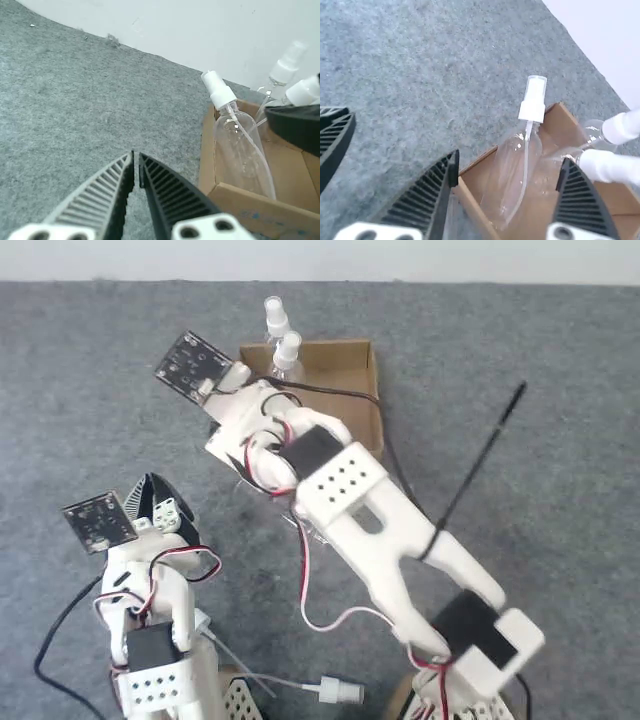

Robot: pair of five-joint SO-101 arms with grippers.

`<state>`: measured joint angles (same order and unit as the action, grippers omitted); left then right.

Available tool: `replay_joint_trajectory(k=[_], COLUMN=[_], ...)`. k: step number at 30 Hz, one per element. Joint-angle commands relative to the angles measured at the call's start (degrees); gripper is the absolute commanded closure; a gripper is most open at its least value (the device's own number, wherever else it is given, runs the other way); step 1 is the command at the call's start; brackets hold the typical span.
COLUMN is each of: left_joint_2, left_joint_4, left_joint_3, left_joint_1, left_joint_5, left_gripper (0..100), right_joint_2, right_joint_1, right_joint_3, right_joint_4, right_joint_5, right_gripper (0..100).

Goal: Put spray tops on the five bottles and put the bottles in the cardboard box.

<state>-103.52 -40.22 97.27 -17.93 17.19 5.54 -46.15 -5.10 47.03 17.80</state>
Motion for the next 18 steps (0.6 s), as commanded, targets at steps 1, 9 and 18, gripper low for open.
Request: replay_joint_trajectory(k=[1,9,18], left_joint_2=[-0.7,-0.7,-0.7], left_joint_4=[2.0,2.0,1.9], left_joint_3=[-0.7,-0.7,-0.7], left_joint_1=[-0.4,-0.4,-0.4], left_joint_5=[-0.4,-0.4,-0.4], left_gripper=[99,99,99], right_joint_2=[1.9,11.9,19.0], right_joint_1=[-0.3,1.5,4.4], right_joint_3=[-7.4,-15.0,-19.7], right_joint_4=[-0.1,-0.5,-5.4], right_joint_5=[3.8,5.7,5.7], right_gripper=[72.7,72.7,72.7])
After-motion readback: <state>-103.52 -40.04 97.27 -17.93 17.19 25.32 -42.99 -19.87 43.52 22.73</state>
